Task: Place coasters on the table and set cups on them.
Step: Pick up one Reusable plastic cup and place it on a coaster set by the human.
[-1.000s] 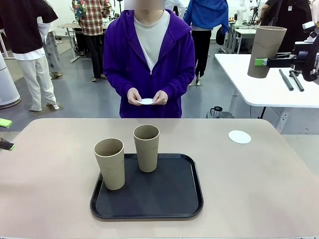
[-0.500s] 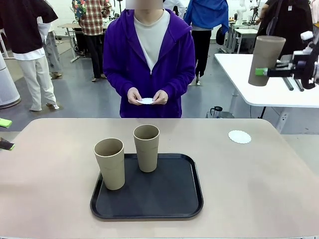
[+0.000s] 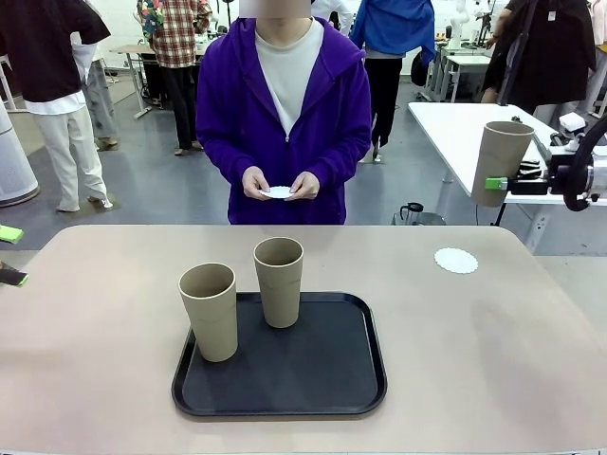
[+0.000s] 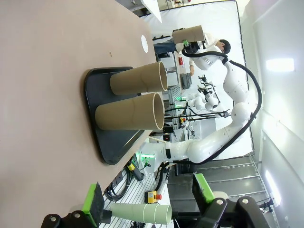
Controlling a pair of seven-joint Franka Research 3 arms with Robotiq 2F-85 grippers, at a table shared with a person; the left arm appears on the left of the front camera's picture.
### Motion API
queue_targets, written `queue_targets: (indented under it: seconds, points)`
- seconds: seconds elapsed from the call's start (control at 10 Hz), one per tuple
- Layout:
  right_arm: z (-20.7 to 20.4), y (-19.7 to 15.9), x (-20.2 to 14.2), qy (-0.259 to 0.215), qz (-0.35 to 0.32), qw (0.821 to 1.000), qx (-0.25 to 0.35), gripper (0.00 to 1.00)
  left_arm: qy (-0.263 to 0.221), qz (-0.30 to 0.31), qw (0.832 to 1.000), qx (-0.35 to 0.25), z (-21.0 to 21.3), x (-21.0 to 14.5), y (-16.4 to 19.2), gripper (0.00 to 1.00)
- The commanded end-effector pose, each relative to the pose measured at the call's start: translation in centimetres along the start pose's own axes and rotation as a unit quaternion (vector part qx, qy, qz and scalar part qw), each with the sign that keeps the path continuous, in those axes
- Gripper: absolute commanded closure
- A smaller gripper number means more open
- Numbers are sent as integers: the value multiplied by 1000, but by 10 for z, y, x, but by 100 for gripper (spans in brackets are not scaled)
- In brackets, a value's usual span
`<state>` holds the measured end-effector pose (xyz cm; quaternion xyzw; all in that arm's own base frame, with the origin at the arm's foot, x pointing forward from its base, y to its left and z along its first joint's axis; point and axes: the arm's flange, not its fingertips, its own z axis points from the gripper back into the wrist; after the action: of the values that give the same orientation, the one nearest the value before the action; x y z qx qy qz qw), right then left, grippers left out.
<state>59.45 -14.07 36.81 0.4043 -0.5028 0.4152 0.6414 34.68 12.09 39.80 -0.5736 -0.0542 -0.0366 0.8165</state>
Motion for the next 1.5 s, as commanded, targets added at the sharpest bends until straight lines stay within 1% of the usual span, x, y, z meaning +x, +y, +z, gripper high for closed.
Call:
queue_targets:
  seconds: [0.0, 0.3, 0.4, 0.6, 1.0, 1.2, 1.4]
  points:
    - [-1, -6, -9, 0, 7, 999, 32, 18, -5, -2, 1000, -6, 0, 0, -1, 0]
    - [-9, -14, -38, 5, 5, 998, 57, 18, -5, -2, 1000, -6, 0, 0, -1, 0]
    - [-14, -16, -47, 9, -1, 997, 74, 18, -5, -2, 1000, -6, 0, 0, -1, 0]
    - [-26, -17, -60, 26, 9, 995, 97, 18, -5, -2, 1000, -6, 0, 0, -1, 0]
    - [-52, -22, -92, 54, -8, 992, 112, 18, -5, -2, 1000, -6, 0, 0, -1, 0]
    - [-54, -24, -100, 56, -20, 992, 113, 18, -5, -2, 1000, -6, 0, 0, -1, 0]
    - [-52, -22, -100, 57, -16, 992, 108, 18, -5, -2, 1000, -6, 0, 0, -1, 0]
